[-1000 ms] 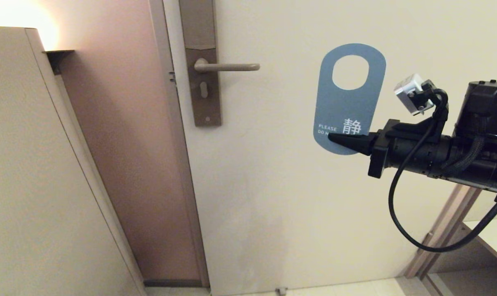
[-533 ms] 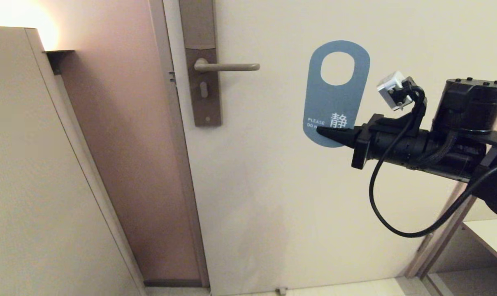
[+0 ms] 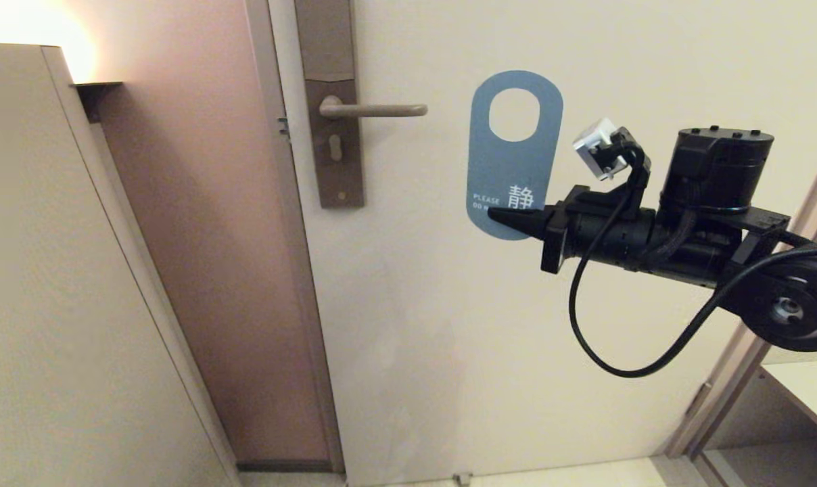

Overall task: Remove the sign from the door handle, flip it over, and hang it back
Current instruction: Hang the sign back with the other side facing out

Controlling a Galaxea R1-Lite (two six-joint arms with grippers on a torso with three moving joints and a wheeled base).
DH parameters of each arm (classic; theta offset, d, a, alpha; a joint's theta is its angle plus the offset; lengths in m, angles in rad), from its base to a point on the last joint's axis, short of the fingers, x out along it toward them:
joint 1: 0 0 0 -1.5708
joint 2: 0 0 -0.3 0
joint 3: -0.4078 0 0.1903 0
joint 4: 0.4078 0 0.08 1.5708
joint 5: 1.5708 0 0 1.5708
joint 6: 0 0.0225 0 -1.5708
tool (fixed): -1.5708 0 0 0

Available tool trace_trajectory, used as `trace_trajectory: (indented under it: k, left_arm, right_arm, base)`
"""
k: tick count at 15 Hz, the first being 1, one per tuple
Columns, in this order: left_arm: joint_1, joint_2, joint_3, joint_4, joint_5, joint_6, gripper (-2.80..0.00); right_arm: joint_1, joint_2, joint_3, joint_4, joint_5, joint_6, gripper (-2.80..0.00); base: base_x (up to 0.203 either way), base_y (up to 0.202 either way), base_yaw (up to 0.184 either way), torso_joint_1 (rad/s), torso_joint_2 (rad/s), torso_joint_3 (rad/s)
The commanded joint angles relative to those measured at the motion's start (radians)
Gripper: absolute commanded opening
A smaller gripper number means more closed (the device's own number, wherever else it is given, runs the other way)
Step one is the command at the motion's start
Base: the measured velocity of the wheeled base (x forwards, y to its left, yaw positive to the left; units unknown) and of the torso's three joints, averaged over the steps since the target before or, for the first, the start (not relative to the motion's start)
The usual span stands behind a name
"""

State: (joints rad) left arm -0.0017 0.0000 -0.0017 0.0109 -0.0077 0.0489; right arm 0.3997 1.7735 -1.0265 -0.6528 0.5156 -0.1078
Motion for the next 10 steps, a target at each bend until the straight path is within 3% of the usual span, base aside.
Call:
trace_trajectory:
  k: [1, 10]
  left_arm:
    - [0.000, 0.002, 0.000, 0.000, 0.000, 0.000, -2.80]
    - [0.000, 0.002, 0.000, 0.000, 0.000, 0.000, -2.80]
  right_arm:
    - [0.009, 0.026, -0.017, -0.004, 0.003, -0.001, -2.80]
    - [0.019, 0.077, -0.052, -0.018, 0.003, 0.000, -2.80]
  base:
    - [0.000, 0.000, 0.000, 0.000, 0.00, 0.000]
    - [0.000, 0.000, 0.000, 0.000, 0.00, 0.000]
